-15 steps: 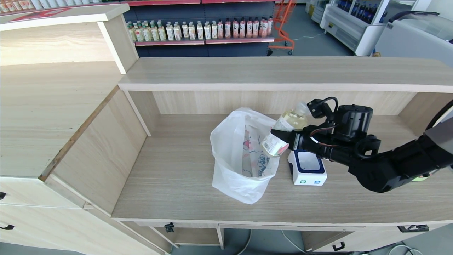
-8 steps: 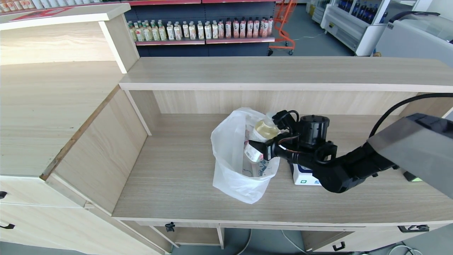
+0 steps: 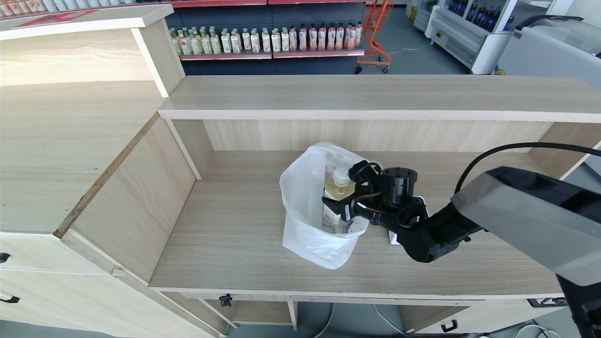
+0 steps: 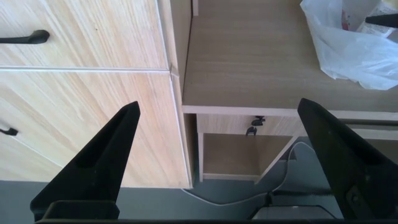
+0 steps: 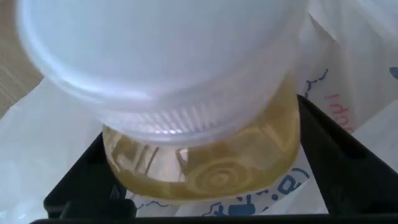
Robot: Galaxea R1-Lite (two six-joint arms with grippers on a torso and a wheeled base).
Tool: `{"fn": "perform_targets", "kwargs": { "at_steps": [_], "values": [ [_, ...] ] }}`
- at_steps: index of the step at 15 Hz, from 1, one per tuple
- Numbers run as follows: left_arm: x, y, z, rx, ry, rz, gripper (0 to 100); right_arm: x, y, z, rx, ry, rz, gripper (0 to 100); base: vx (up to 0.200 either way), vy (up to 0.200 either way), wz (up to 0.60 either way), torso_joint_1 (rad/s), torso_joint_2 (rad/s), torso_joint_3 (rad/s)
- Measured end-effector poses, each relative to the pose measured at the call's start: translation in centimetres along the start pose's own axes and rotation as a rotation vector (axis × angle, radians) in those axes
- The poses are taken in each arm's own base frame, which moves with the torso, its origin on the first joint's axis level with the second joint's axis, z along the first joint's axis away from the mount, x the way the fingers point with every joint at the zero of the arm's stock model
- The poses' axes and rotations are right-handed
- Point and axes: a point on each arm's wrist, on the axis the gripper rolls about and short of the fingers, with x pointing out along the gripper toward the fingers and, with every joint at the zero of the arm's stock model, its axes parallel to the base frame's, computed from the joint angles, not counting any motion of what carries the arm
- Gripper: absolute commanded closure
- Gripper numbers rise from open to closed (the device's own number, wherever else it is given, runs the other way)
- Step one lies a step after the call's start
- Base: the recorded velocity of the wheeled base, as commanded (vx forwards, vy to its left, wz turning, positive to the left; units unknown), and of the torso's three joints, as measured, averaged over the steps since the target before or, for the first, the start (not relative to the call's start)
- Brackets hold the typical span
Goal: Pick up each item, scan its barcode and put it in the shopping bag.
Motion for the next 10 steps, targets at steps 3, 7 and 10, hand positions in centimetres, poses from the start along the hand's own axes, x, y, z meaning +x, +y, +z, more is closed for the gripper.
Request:
{"fn": "perform_targets", "kwargs": {
  "at_steps": [3,7,10],
  "values": [
    [0.0,0.0,0.0,0.000,0.000,0.000,0,-0.7,0.1,1.4,0.166,-0.009,0.004,0,0.000,0.000,0.00,0.000,0.00,0.000],
    [0.0,0.0,0.0,0.000,0.000,0.000,0,-5.2,0.1,5.3,0.352,0.004,-0.001,0,0.000,0.000,0.00,0.000,0.00,0.000],
    [0.0,0.0,0.0,0.000,0.000,0.000,0,-10.7,-0.6,8.0,0.426,0.077,-0.040,0,0.000,0.000,0.00,0.000,0.00,0.000]
  ]
}}
